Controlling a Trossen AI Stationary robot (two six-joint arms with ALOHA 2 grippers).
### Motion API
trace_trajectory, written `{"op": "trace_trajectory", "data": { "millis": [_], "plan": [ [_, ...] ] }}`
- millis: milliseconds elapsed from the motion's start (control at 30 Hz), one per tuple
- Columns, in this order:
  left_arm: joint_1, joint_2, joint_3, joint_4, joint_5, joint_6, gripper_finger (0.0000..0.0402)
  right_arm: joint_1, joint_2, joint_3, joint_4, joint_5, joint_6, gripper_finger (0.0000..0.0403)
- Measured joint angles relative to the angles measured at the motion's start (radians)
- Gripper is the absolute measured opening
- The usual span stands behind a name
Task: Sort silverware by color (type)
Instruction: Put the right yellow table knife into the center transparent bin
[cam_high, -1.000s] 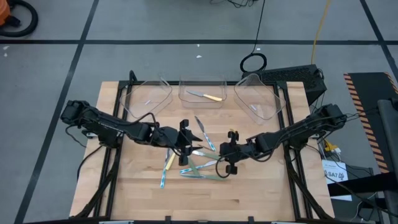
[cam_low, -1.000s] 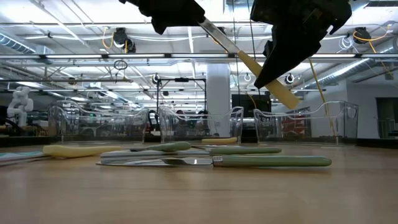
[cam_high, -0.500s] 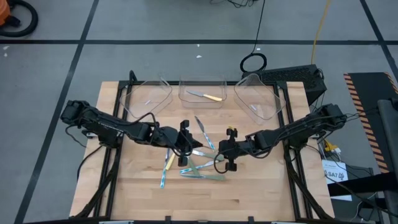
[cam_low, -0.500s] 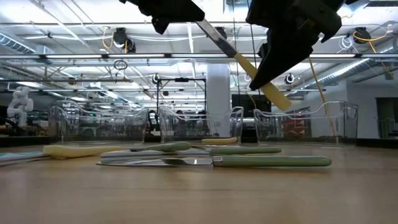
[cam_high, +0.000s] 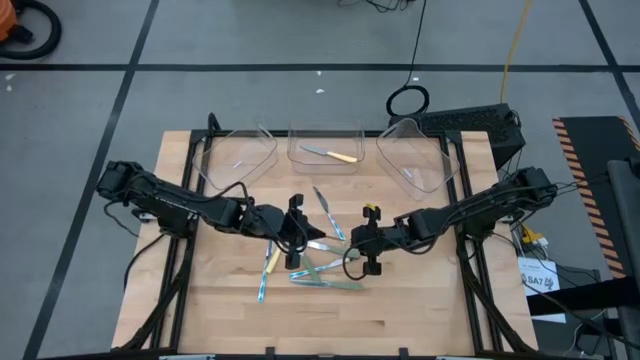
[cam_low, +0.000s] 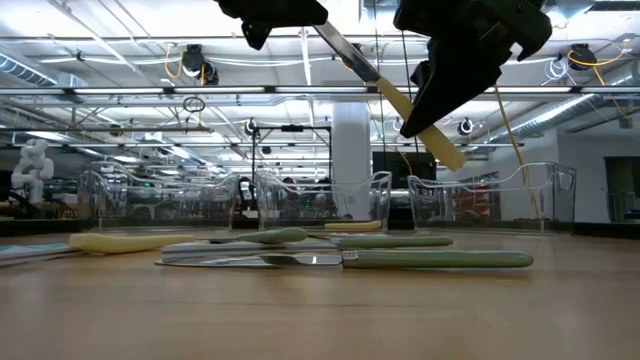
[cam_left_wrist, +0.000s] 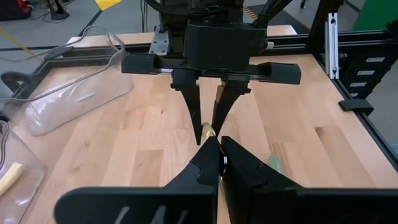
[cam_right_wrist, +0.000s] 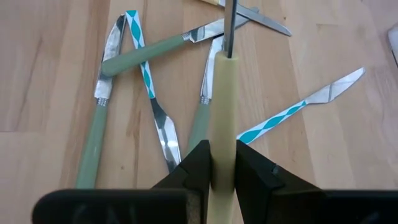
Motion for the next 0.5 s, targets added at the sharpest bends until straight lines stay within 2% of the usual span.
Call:
{"op": "trace_trajectory", "data": {
  "millis": [133, 500],
  "plan": [
    [-0.009, 0.0, 0.0, 0.0, -0.002, -0.002, 0.0006, 0.0, 0.0, 0.003, -0.008, 0.008, 0.034, 0.0065],
    [-0.014, -0.024, -0.001, -0.028, 0.012, 0.027, 0.0006, 0.006, -0.01, 0.017, -0.016, 0.023, 0.072, 0.0161]
  ]
}}
